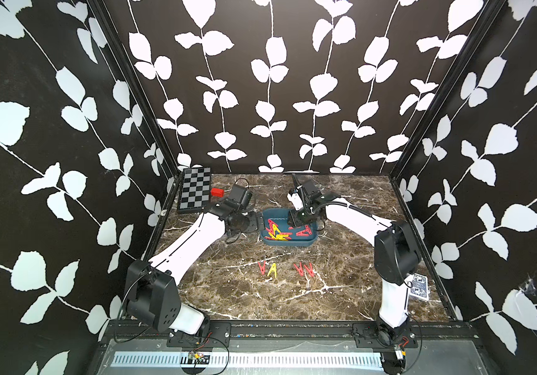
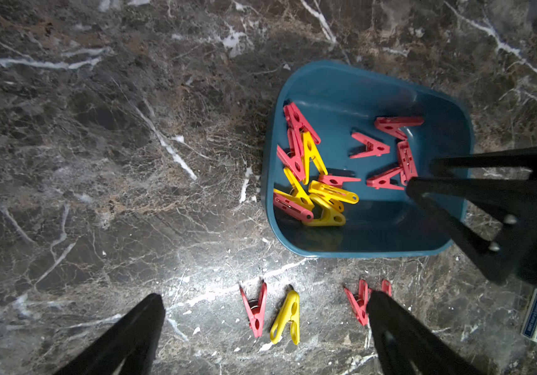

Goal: Take the clothespins out of the storage box
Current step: Place the clothespin at the center of the board, then pick up the clothespin from the storage box.

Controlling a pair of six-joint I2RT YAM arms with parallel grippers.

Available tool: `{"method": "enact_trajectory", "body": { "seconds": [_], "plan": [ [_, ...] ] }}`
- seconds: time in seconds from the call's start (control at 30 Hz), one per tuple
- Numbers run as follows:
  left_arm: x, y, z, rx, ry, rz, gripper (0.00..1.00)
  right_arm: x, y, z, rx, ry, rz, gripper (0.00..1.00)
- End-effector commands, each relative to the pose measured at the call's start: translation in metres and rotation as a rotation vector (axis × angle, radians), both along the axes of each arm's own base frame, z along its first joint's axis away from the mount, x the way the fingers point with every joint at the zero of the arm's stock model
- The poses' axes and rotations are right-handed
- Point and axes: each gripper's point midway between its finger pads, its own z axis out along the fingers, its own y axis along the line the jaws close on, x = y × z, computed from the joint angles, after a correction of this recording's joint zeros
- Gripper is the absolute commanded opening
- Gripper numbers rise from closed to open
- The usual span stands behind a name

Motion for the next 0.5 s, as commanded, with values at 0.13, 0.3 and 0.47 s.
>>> {"method": "enact_trajectory", "body": {
  "seconds": [0.13,0.3,0.47],
  "plan": [
    [0.008,0.003,0.006,-0.032,-0.005,-0.025,0.99,0.008,-0.001,-0.018,-0.095,-0.009,0.015,0.43],
    [0.012,0.001,0.004,-0.047,0.003,-0.03,0.99,0.018,-0.012,-0.029,-0.168,-0.021,0.024,0.41],
    [0.016,-0.002,0.003,-0.055,0.01,-0.03,0.99,0.028,-0.016,-0.04,-0.213,-0.013,0.06,0.4]
  ]
}}
